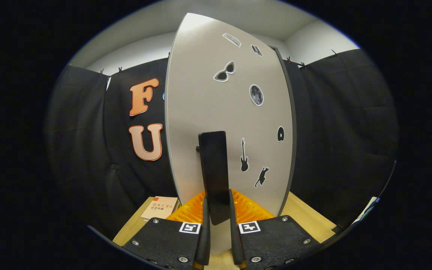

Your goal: Open the shoe cabinet door, grab the shoes and put them into the shoe cabinet, then close the shoe cabinet door.

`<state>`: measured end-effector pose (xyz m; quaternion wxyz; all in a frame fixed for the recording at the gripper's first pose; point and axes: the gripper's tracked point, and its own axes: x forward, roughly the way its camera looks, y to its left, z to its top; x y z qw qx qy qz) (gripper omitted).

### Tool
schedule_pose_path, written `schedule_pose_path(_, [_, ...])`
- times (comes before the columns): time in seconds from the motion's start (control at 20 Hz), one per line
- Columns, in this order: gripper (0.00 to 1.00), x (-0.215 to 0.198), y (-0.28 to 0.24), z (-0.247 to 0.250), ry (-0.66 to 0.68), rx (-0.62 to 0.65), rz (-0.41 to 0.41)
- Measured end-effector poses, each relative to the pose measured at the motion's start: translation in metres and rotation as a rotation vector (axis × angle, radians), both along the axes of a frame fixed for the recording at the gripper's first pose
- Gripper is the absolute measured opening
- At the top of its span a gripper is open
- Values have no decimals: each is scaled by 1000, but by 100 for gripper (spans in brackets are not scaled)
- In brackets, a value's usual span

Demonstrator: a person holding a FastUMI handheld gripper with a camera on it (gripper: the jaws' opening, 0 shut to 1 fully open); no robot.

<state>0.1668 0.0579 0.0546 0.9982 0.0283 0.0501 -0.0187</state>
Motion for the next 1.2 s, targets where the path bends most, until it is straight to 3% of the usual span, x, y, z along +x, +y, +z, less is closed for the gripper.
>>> schedule_pose_path(0.7, [22,-29,-56,-4,8,15,-104])
schedule_pose_path(1.2, [22,-52,-138,-11,10,-12,-215])
